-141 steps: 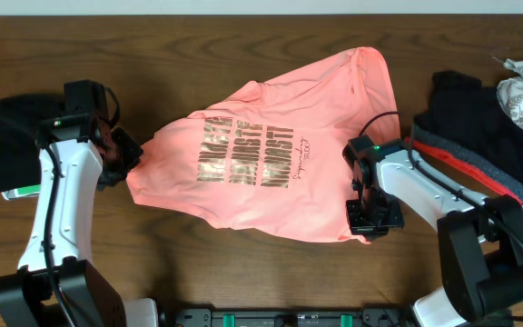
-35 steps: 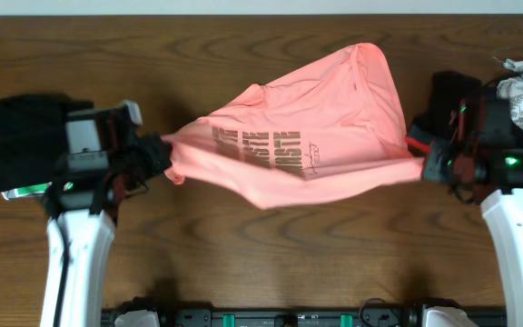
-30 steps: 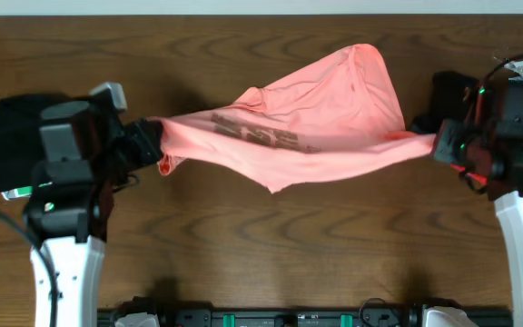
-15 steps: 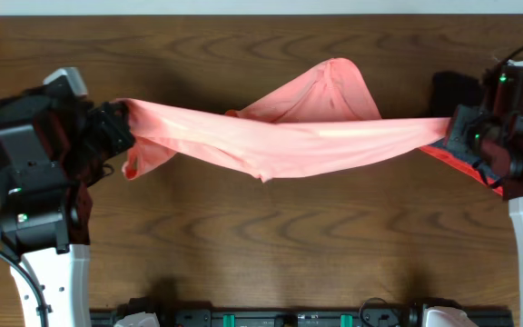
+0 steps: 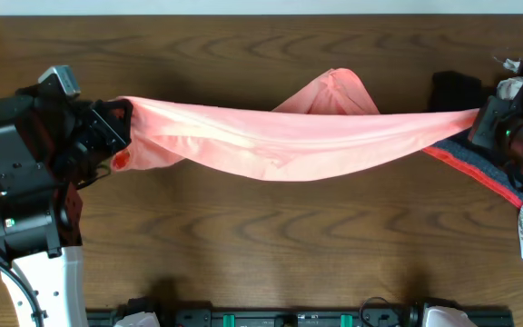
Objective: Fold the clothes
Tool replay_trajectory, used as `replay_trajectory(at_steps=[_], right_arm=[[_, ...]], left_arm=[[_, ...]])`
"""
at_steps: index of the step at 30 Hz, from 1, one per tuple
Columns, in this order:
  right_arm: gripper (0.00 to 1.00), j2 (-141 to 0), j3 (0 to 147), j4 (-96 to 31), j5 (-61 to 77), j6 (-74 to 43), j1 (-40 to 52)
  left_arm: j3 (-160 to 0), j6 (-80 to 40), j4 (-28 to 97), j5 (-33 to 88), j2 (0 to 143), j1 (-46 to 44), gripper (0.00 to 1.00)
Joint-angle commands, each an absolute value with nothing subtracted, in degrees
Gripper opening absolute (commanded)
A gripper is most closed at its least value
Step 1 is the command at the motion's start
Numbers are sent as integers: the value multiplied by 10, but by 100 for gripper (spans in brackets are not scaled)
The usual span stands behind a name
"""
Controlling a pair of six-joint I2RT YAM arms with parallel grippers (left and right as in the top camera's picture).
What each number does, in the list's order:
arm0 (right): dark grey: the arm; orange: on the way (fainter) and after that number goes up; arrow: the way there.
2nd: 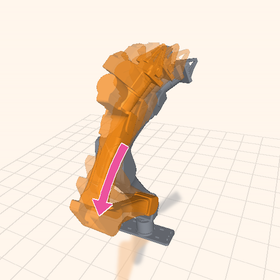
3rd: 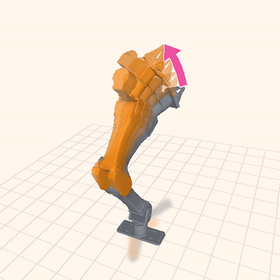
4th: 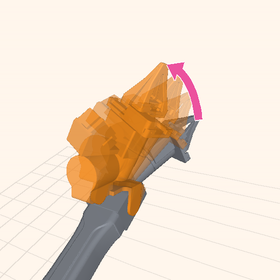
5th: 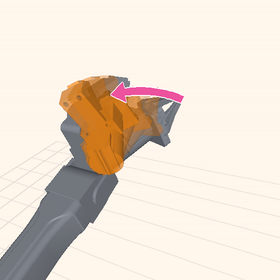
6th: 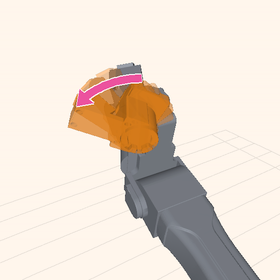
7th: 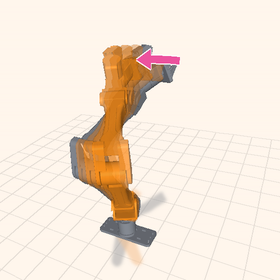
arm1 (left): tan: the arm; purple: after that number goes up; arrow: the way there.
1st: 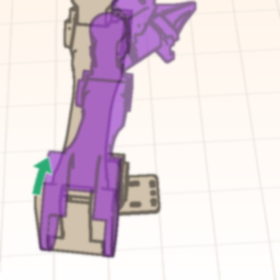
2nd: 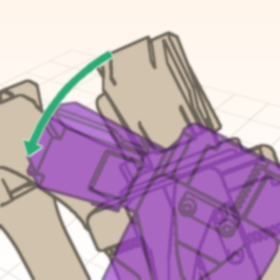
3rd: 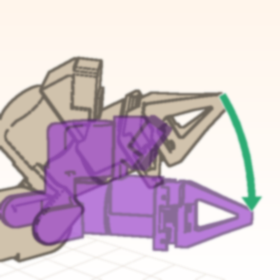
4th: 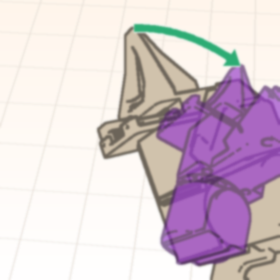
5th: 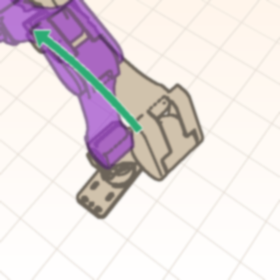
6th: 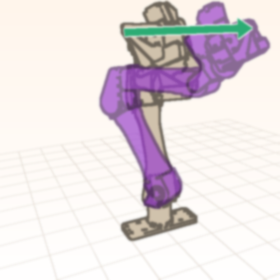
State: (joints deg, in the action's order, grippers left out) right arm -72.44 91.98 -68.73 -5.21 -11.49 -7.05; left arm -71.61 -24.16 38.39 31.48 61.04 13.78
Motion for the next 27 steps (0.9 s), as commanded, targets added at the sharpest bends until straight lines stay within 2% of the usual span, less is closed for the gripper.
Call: replay_trajectory(at_steps=[1,6,11,15,19,24,27], right_arm=[[1,-752,929,-681,-33,-111,-77],[1,-840,929,-642,5,-100,-76],[1,-956,930,-544,61,-90,-71],[1,-1025,940,-420,159,-75,-73],[1,-1025,993,-361,184,-97,-80],[1,-1024,1149,-411,180,-98,-88],[1,-1024,1223,-470,178,-91,-88]], left_arm=[[-731,-251,361,295,639,141,6],[-731,-282,283,295,736,140,6],[-731,-315,136,296,858,130,6],[-749,-397,-40,376,956,128,6],[-822,-498,-175,447,1004,133,6],[-963,-509,-183,486,1009,139,6],[-1030,-509,-129,542,1006,144,6]])
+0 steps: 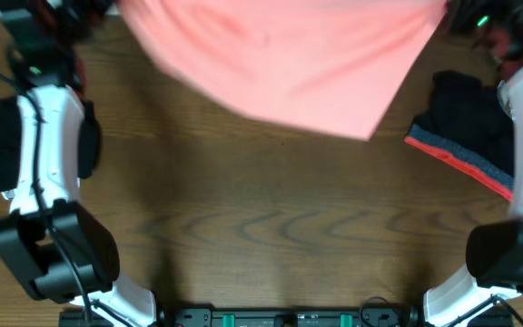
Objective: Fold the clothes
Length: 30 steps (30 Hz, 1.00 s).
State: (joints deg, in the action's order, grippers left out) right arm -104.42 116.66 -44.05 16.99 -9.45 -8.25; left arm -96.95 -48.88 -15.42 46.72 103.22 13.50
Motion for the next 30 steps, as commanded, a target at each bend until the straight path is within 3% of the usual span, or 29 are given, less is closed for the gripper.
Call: replay_trajectory(at_steps=[1,4,7,10,13,17,23,30], right_arm=[[1,-1024,1239,-489,178,-91,-88],[1,-1024,1263,-557,162,-91,-88],[1,-1026,1261,-644,110,-69,-87],[1,-1027,1242,-713,23,-50,-86],[1,-1027,1222,-751,-40,-50,-86],[1,-1027,1193,-824,-56,-53,-86],[1,-1027,1122,-907,-49,-57,-86],[1,-1027,985,-897,-49,-62,-86]], left_arm=[[-1039,-508,-101,553,1004,145,6],[-1043,-455,11,579,995,145,6],[-1042,-328,212,564,995,145,6],[-1042,-183,424,450,999,144,6],[-1032,-131,541,309,1001,144,6],[-1011,-131,600,203,1001,144,6],[-976,-131,632,199,1001,144,6],[-927,-131,680,198,1001,144,6]])
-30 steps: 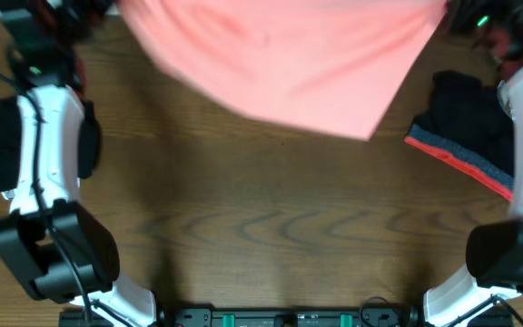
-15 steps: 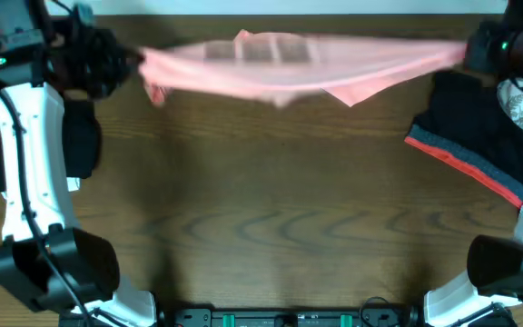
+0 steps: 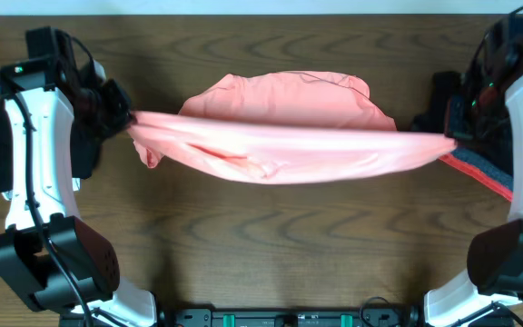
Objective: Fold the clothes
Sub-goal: 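Lower the stretched t-shirt onto the table with both grippers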
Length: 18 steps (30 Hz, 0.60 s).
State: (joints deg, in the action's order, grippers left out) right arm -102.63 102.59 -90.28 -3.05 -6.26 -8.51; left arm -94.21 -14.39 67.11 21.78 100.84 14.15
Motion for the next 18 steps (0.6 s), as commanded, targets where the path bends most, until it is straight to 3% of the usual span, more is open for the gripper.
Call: replay_trajectory(at_steps=[1,8,18], right_arm=[[1,-1027,965,-891,-48,-64,-86],[1,-1027,866,-824,-44,-64,-83],[1,-1027,849,-686,-12,-68,-71]], left_arm=[[-919,-131,684,198,1001,144,6],[-871,-131,670,198,1001,144,6],[-863,-132,604,177,1001,144,6]])
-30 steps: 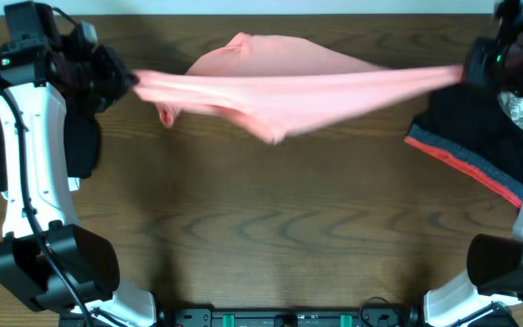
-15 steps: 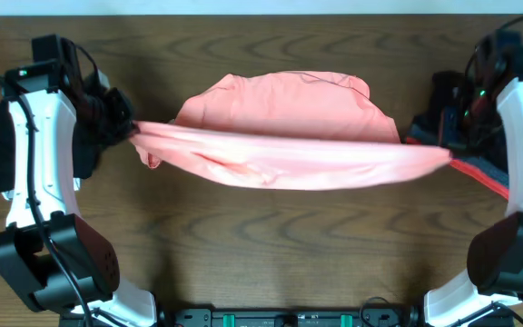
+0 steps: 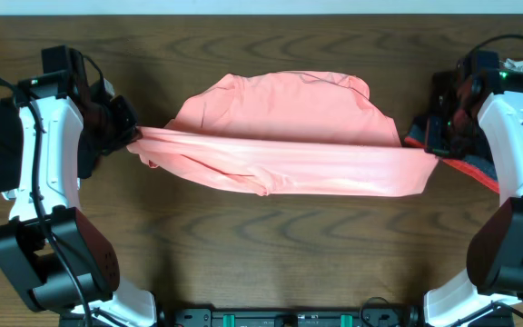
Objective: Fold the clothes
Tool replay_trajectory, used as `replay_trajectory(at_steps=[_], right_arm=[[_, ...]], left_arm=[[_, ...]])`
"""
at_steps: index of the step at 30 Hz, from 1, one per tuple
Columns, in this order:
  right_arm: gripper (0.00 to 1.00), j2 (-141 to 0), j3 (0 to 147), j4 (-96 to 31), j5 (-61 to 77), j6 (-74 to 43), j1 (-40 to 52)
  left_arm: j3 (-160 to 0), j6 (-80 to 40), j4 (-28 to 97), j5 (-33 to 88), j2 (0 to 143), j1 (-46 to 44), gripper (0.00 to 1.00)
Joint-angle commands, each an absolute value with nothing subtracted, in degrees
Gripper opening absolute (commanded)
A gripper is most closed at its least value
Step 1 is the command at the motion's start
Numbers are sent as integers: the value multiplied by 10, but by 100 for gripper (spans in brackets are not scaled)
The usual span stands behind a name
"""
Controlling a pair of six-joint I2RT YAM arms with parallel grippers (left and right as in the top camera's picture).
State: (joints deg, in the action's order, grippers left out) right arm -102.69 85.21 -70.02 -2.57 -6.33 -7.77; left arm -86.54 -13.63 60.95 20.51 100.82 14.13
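A salmon-pink garment [image 3: 284,136] lies across the middle of the table, its far part resting flat and its near edge stretched into a taut band between the two arms. My left gripper [image 3: 133,138] is shut on the band's left end. At the right end my right gripper [image 3: 431,150] is shut on the cloth. The fingers themselves are mostly hidden by cloth and wrist housings.
A dark garment with a red hem [image 3: 468,168] lies at the right edge, under my right arm. More black cloth sits at the far left behind my left arm. Dark wooden table [image 3: 261,254] stretches toward the near edge.
Both grippers have shifted slightly toward the near edge, still holding the garment's ends. The stretched band sits a little lower and more of the pink cloth lies flat behind it.
At first the pink garment hung stretched between both grippers at mid-table, bunched. Then it was raised at the far side, spread wide toward the camera. After that it lay on the table with its far part flat, and now the held edge is nearer the front.
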Motion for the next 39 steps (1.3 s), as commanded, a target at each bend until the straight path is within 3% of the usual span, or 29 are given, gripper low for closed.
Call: replay_trajectory(at_steps=[1,7,26,32,39], right_arm=[[1,-1027,849,-678,-5,-68,-69],[1,-1027,842,-640,12,-83,-48],[1,-1051,791,-595,-2,-96,-31],[1,-1030,823,-604,-2,-93,-32],[1,-931,986,-672,-17,-89,-33]], left_arm=[[-863,-132,603,165,1001,144,6],[-863,-138,602,104,1002,144,6],[-863,-159,589,115,1015,144,6],[-873,-123,554,246,985,144,6],[-888,-123,484,315,865,144,6]])
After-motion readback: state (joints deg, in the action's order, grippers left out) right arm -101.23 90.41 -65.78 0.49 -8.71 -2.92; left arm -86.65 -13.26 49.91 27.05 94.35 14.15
